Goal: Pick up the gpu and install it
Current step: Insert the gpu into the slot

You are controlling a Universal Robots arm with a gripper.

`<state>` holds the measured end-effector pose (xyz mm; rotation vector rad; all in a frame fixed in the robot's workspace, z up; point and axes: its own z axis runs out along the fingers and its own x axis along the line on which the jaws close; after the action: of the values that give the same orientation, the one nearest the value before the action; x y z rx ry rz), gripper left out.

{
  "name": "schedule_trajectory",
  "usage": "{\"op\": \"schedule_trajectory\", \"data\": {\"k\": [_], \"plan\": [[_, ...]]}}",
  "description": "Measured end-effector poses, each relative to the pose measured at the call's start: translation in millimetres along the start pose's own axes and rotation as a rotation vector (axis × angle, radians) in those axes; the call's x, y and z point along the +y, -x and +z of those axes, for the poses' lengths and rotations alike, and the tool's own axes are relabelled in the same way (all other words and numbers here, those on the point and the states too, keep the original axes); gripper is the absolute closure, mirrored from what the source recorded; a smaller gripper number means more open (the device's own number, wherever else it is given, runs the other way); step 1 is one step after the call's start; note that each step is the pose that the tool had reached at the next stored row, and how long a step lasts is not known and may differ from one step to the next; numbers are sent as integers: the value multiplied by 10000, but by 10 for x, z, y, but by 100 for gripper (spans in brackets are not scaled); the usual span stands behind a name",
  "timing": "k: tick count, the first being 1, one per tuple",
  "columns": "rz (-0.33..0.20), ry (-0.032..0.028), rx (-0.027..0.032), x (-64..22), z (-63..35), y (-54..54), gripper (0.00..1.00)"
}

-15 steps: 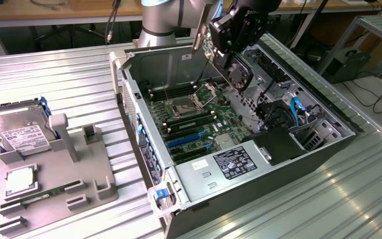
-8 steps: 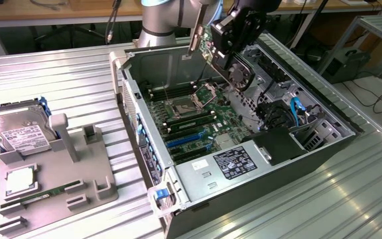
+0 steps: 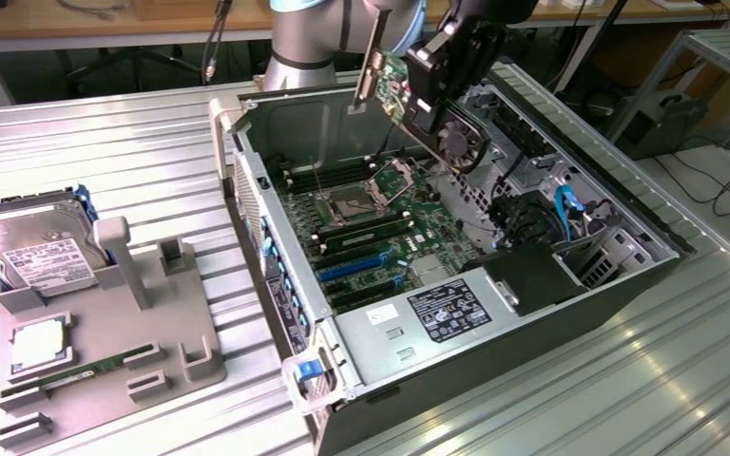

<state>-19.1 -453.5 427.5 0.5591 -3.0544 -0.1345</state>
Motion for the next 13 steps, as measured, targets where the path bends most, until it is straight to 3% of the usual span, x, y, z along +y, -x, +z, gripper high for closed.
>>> {"op": "schedule_trajectory", "data": {"k": [13], "plan": [[-1112,-19,101,-1,0,0,73]]}}
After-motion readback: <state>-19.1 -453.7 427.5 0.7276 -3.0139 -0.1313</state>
